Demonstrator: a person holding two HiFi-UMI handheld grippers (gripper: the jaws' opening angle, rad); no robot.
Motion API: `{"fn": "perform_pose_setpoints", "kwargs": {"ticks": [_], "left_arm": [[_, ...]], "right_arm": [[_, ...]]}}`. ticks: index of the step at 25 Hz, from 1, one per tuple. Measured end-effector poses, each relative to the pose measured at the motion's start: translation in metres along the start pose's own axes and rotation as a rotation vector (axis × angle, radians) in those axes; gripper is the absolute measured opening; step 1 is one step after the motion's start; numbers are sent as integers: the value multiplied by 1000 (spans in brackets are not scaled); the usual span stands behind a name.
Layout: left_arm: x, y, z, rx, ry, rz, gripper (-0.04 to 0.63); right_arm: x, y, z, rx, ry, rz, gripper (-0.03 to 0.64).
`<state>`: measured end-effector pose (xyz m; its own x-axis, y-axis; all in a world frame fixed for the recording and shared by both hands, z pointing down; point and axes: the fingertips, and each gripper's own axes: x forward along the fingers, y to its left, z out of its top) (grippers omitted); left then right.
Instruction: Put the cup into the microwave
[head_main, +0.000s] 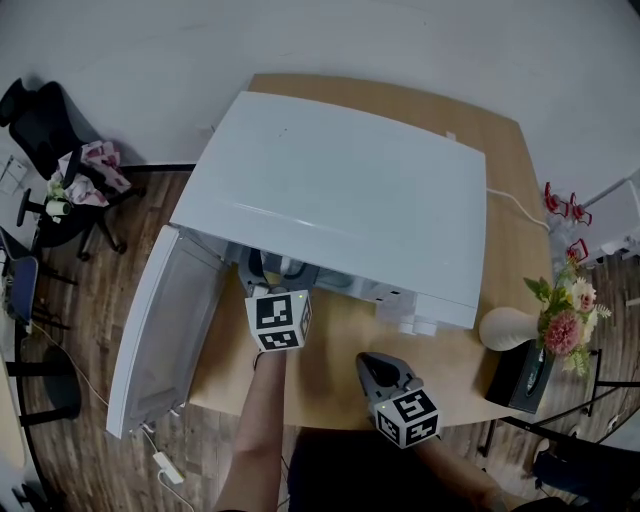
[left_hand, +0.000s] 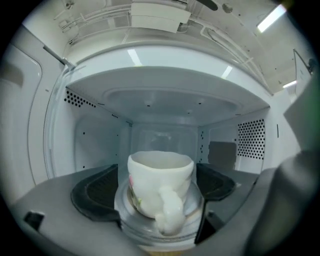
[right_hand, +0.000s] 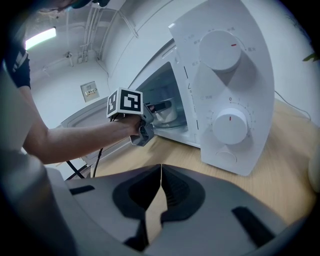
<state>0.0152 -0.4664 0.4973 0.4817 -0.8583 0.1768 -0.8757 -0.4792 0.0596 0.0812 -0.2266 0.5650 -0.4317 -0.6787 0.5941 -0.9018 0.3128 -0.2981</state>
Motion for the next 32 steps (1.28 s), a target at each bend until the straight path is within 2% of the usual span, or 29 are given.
{"fn": "perform_pose_setpoints", "kwargs": {"ticks": [7,19,24,32], "left_arm": [[-29,-1,-13,-39,51,-18,460],[-68,-9,-17,-29,95,-23,459],[-90,-10,-12,-41,94,13,459],[-126,-21,-13,-76,107,-9,434]], "right_arm": [[-7,9,-3,-17,-15,6,-6],[-22,13,-4,-20,-52,-16,-6],[-31,12,-3,-10,-64,-27,-6],[-35,11,15,-19,-107,-36,-6]]}}
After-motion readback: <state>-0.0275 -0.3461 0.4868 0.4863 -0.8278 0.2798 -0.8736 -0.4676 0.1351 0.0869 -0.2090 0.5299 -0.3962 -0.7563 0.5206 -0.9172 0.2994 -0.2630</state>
